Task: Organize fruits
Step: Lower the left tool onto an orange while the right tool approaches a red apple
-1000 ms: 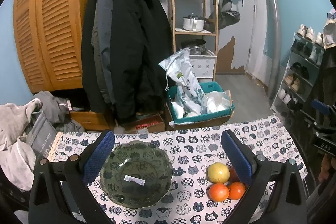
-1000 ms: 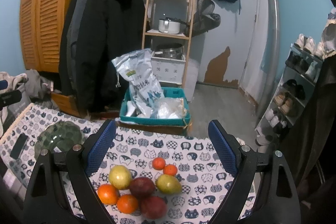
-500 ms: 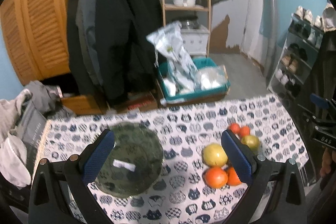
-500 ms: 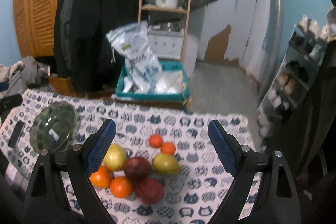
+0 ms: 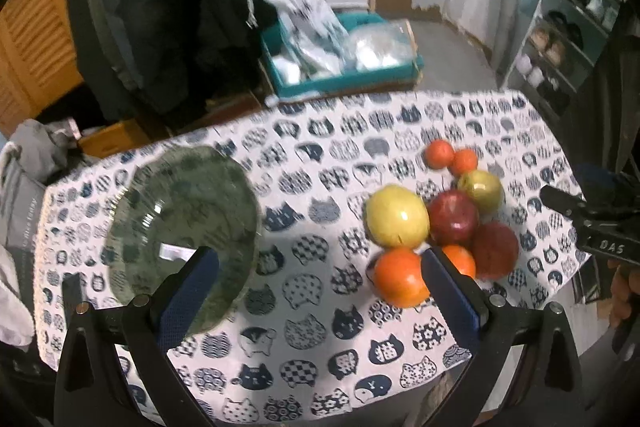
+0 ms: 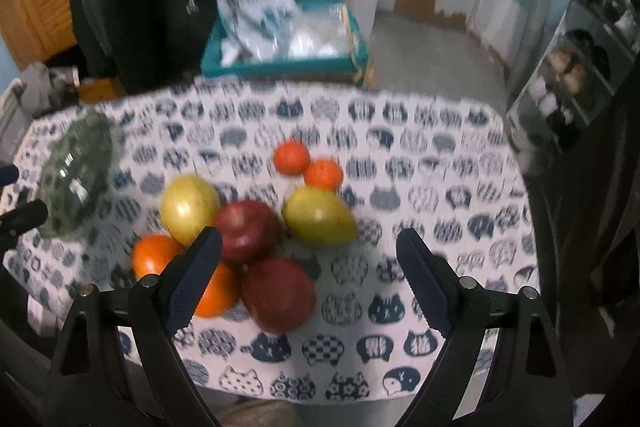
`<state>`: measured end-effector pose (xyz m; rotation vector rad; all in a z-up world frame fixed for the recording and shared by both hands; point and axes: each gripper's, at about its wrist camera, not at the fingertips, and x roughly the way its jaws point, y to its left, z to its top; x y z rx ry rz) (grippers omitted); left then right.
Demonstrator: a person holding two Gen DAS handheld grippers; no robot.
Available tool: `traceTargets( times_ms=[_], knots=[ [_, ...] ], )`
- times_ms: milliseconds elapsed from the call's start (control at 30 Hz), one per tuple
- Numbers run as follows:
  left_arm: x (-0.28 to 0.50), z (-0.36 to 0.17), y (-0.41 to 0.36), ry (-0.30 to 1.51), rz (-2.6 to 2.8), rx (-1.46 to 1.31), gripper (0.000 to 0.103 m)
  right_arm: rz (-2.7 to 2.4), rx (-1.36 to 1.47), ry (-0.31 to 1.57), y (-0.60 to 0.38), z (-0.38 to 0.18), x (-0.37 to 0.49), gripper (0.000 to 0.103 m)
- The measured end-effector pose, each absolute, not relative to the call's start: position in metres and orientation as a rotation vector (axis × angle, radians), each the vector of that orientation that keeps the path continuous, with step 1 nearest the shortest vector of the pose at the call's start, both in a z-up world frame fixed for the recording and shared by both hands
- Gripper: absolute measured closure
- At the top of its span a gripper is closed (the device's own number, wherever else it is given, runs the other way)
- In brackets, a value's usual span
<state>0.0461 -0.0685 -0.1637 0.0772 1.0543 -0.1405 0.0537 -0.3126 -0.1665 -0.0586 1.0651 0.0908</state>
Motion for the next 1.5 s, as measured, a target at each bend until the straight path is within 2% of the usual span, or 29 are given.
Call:
traceTargets(
  times_ms=[167, 533, 700, 767, 867, 1000, 1100, 1200, 1233, 1267, 1500],
  knots=[
    [0.053, -0.193, -0.085, 1.134, -0.167, 0.08, 0.001, 0.1, -0.035, 1.168, -0.318, -0.201, 0.053, 0.015],
    [0.066, -0.244, -0.098, 1.26, -0.191, 0.022, 0.001, 0.157, 0.035, 1.292, -0.318, -0.239, 0.055, 0.015],
    [0.072, -0.257, -0.1, 1.302, -0.209, -0.026, 0.006, 0.183, 0.012, 1.332, -0.311, -0.254, 0.061, 0.015],
    [0.074, -0.261, -0.101, 1.312, -0.217, -0.04, 0.006, 0.183, 0.004, 1.346, -0.309, -0.26, 0.063, 0.018],
    [0.077, -0.268, -0.104, 1.328, -0.239, -0.061, 0.01, 0.2, 0.021, 1.362, -0.308, -0.267, 0.067, 0.023],
    [0.078, -0.275, -0.11, 1.352, -0.279, -0.087, 0.017, 0.25, 0.051, 1.368, -0.303, -0.27, 0.068, 0.037],
    [0.078, -0.284, -0.118, 1.391, -0.31, -0.092, 0.026, 0.246, 0.048, 1.361, -0.301, -0.269, 0.067, 0.039],
    [0.075, -0.286, -0.12, 1.389, -0.328, -0.109, 0.028, 0.207, 0.033, 1.354, -0.306, -0.268, 0.067, 0.039],
    [0.076, -0.286, -0.12, 1.39, -0.333, -0.114, 0.031, 0.191, 0.02, 1.349, -0.31, -0.267, 0.065, 0.039],
    [0.076, -0.286, -0.12, 1.396, -0.353, -0.127, 0.04, 0.167, 0.0, 1.343, -0.311, -0.266, 0.065, 0.039],
    [0.071, -0.28, -0.116, 1.418, -0.316, -0.051, 0.04, 0.168, 0.012, 1.355, -0.312, -0.273, 0.07, 0.035]
  ],
)
